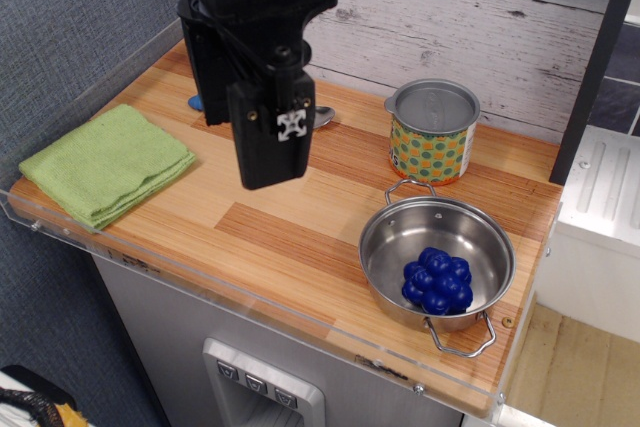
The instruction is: Move the jar in the middle of the table behind the bowl with the blue thing inside it
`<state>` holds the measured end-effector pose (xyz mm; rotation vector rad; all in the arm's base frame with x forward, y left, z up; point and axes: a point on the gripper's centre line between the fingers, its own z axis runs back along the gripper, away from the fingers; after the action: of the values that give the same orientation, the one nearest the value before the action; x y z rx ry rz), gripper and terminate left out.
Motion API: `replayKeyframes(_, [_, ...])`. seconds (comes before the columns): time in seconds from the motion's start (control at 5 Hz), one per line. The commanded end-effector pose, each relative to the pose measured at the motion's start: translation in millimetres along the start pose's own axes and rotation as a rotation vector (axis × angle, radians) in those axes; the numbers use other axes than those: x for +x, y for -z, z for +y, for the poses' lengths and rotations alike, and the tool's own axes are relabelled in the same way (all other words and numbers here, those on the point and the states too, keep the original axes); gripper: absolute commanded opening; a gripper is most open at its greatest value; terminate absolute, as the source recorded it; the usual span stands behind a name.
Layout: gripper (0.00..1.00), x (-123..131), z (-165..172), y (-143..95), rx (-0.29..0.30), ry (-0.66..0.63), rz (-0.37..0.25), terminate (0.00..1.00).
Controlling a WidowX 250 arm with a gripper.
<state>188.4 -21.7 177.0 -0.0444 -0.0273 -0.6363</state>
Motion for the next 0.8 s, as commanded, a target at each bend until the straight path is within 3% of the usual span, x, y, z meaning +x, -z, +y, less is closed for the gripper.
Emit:
replayKeyframes(0.0, [1.00,0,0,0,0.000,0.000,0.000,0.00])
replayKeyframes(0.2, [1.00,25,2,3,0.074,0.035,0.043,0.00])
replayKeyframes(0.4, [1.00,60,13,9,0.180,0.068,0.010,0.00])
replayKeyframes(0.6, [1.00,102,24,12,0.218,0.146,-0.095,0.00])
